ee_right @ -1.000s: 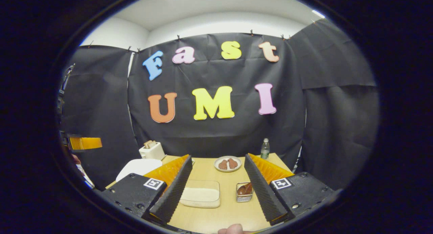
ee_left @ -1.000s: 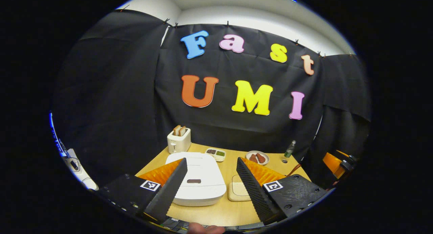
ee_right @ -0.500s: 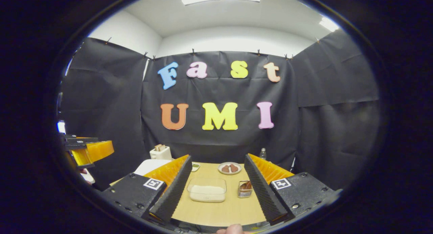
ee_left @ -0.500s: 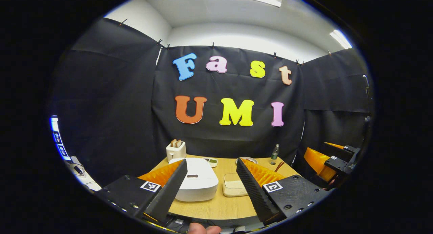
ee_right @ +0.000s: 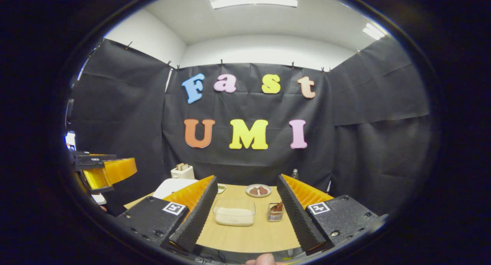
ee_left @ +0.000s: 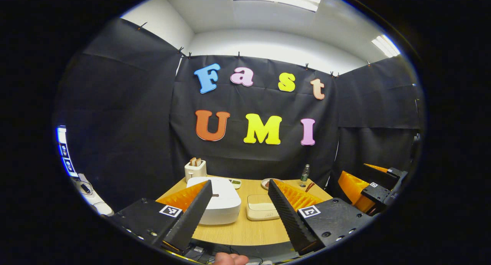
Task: Close the left gripper, press the button to open the rice cooker; take a wooden spoon from the chopstick holder with the right hand, scoop a spoonful of rice and pour it into the rice cooker, then put the wooden spoon back into the chopstick holder.
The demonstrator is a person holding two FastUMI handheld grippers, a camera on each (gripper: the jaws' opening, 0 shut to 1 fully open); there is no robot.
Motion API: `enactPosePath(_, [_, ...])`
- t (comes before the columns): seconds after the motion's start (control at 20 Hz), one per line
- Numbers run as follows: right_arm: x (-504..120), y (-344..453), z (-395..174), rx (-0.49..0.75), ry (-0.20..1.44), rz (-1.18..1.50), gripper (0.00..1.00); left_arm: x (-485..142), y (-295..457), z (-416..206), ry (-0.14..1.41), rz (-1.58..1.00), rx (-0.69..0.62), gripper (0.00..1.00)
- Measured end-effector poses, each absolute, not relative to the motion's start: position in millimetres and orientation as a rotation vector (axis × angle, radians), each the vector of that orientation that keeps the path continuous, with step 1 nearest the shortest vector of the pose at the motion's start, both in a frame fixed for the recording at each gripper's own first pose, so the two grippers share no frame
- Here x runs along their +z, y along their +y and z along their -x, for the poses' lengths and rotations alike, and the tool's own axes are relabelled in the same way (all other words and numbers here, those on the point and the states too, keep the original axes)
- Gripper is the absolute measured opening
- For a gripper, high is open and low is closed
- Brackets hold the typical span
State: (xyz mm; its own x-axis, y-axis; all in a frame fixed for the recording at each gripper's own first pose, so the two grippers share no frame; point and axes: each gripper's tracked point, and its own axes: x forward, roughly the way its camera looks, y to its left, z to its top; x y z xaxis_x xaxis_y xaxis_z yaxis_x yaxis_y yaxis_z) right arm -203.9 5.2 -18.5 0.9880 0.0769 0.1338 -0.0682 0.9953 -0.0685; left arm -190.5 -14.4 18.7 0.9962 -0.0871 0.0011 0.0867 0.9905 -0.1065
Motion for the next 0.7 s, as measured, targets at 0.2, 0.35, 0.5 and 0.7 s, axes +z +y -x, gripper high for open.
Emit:
enactPosePath(0.2, [-25,8,199,0.091,-0.119,0.043,1.0,20,-18,192,0.008,0.102,-0.098,0.95])
enactPosePath(0.35, [-24,7,195,0.095,-0.112,0.025,1.0,19,-17,191,0.007,0.105,-0.098,0.95])
enactPosePath(0.5, [-27,4,193,0.098,-0.104,0.022,1.0,18,-16,190,0.011,0.104,-0.091,0.95])
enactPosePath(0.7, [-29,1,189,0.104,-0.097,0.034,0.99,14,-22,184,0.009,0.097,-0.081,0.95])
